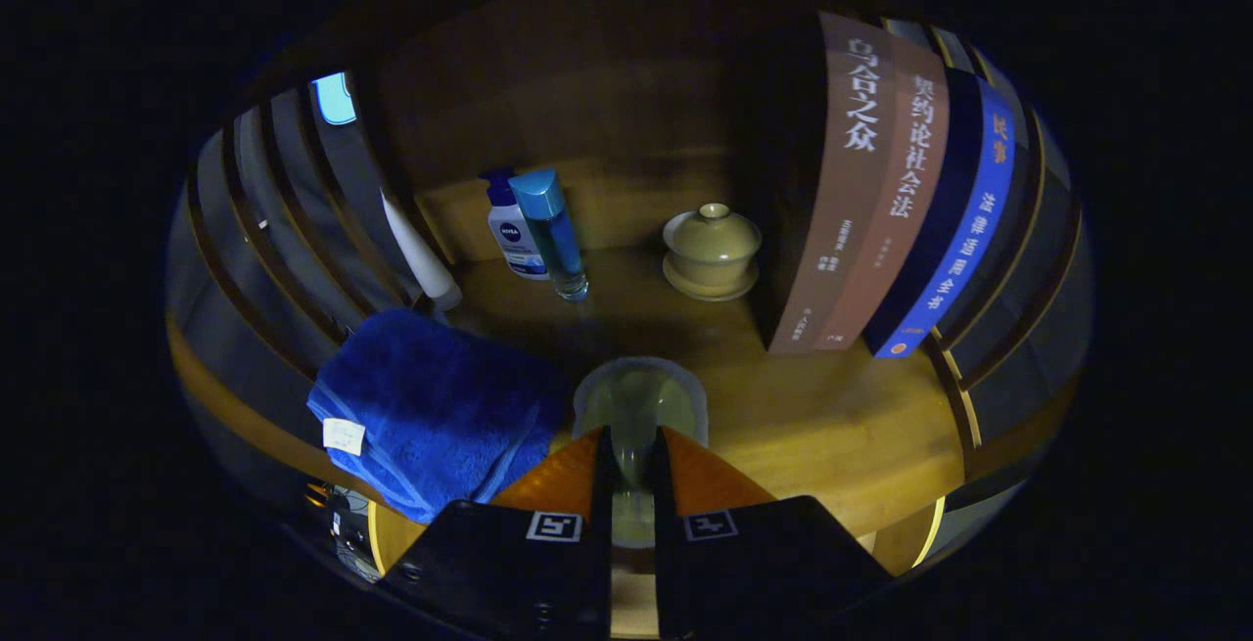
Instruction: Pull open the drawer, take out the items inside it, and place them on the countertop above the cabinet.
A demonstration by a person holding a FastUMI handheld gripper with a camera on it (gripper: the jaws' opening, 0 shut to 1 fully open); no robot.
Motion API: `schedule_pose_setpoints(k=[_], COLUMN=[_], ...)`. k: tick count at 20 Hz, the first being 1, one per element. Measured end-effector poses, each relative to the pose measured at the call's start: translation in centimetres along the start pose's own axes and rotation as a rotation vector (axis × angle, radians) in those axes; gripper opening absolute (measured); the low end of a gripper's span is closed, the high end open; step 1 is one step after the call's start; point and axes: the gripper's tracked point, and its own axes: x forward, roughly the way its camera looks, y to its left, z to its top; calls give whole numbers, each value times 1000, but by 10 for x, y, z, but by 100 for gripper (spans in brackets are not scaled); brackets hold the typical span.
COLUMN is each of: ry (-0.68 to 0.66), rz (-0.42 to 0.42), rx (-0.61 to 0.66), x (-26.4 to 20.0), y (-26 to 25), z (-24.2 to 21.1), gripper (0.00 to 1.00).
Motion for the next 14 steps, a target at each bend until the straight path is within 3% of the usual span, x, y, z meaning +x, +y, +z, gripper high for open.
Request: schedule_pose_setpoints(k=[2, 7, 14], ry=[6, -17, -125], rz=[2, 15, 12], rx=[7, 25, 42], x=[5, 6, -34], y=[1, 3, 1], z=[-1, 1, -1], gripper=[31, 100, 100])
